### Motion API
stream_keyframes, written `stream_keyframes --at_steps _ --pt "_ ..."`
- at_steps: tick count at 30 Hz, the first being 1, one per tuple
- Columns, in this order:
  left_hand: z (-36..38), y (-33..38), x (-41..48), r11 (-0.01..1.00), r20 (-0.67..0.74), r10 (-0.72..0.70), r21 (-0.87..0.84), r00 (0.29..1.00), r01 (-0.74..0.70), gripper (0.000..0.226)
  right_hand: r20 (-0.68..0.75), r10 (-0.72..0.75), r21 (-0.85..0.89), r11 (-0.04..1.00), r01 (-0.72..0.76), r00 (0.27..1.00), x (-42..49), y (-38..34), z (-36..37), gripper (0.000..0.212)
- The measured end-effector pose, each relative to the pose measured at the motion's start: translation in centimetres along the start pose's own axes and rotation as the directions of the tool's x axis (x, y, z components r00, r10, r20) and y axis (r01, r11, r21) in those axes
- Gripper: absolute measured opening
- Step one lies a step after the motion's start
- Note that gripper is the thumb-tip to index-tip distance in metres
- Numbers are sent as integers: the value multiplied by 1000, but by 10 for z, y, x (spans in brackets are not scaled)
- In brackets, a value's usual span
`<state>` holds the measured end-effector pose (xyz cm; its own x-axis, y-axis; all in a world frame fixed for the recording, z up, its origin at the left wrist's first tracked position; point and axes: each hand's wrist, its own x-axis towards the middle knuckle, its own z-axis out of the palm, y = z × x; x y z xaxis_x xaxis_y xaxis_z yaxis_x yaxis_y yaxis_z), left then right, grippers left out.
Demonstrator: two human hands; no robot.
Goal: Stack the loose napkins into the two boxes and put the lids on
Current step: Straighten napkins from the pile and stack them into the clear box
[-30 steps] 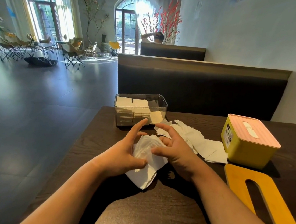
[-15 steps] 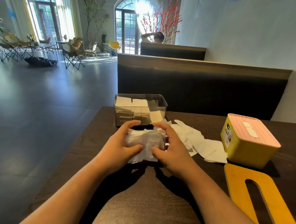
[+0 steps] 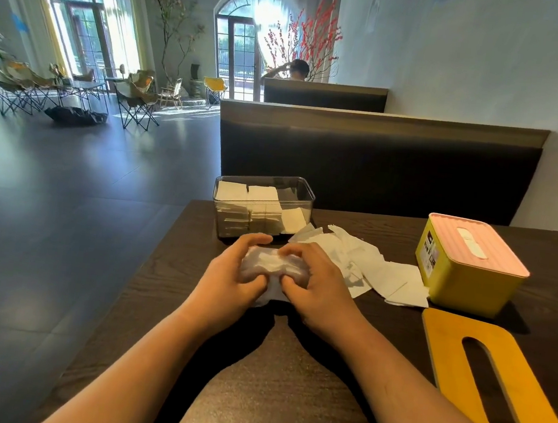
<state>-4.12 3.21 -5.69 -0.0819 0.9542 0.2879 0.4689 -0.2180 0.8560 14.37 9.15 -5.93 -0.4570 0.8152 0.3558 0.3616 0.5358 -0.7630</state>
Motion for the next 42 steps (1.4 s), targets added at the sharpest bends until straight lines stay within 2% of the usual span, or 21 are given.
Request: stream_keyframes --at_steps 2,5,8,12,15,17,21,25,28,33,36,39,42 --pt "0 -1 0 1000 -25 -15 -26 1000 14 64 1 77 127 989 -76 997 -2 1 0 63" --pt "5 -5 2 992 -1 -112 -49 994 112 75 101 218 273 932 -238 971 -6 3 5 87" --pt "10 -6 5 972 -46 -193 -145 980 185 69 93 231 276 929 -248 968 -5 2 13 79" --pt "14 -4 4 970 -135 -149 -212 980 118 59 4 187 232 955 -183 982 -2 1 20 56" --pt "14 -6 5 970 -189 -126 -229 974 81 58 -41 176 280 947 -157 984 -3 -2 16 53" --pt "14 -8 6 968 -166 -149 -227 975 109 61 -26 164 262 953 -152 986 -4 0 13 56" --pt "16 -6 7 924 -30 -237 -316 971 216 73 100 200 162 963 -214 975 -5 2 13 78" --pt "17 -5 7 904 20 -214 -376 977 206 77 16 212 204 956 -210 977 -4 -1 14 65" --pt "17 -6 7 896 15 -183 -409 983 173 77 -16 206 292 937 -193 978 -4 -3 14 64" --pt "17 -8 8 933 10 -201 -303 979 195 84 67 206 184 959 -215 976 -4 -1 11 69" --pt "16 -8 8 930 68 -214 -291 974 224 85 30 190 177 965 -192 981 -4 -2 12 61" --pt "15 -8 6 937 69 -178 -293 982 190 83 -16 175 255 953 -165 984 -4 -3 12 65" --pt "14 -9 7 952 36 -163 -256 986 167 91 47 163 229 959 -169 986 -5 0 11 66"
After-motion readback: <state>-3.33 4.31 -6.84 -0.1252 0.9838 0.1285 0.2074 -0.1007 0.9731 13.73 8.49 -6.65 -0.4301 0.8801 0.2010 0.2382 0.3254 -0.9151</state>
